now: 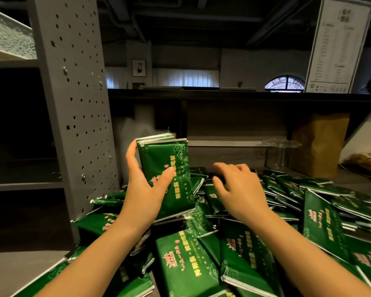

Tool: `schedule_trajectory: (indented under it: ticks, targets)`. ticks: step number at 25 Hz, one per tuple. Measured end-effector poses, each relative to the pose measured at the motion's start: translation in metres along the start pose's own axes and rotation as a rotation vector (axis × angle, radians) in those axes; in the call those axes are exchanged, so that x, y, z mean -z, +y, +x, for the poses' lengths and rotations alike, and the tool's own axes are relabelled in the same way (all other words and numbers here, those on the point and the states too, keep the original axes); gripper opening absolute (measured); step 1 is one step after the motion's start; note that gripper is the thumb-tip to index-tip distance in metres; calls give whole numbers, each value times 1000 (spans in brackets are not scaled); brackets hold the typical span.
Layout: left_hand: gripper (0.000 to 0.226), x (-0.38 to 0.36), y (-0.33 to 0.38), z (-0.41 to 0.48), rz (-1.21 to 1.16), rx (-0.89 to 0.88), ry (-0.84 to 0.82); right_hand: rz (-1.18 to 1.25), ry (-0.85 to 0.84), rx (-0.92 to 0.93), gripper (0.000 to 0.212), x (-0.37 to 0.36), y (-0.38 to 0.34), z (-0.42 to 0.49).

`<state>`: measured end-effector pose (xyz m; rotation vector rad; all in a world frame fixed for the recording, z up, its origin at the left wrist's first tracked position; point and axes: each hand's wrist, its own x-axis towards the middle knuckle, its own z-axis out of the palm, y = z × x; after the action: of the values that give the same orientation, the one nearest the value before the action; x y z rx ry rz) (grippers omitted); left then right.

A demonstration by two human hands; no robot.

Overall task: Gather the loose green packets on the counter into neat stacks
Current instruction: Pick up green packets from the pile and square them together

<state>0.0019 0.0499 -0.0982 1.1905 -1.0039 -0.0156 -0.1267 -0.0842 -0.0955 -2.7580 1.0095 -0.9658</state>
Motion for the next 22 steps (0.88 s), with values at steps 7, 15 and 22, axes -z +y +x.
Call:
schedule_trajectory:
  ticks: [7, 15, 22]
  targets:
    - [82, -3, -6, -5, 150, 10, -100, -391, -304, -199, 74, -17, 23, 3]
    - [85, 0, -8, -5, 216, 7, -150, 33, -348, -310, 70, 10, 27, 14]
    - [86, 0, -8, -5, 230, 10, -124, 480, 181, -216, 14, 10, 29, 14]
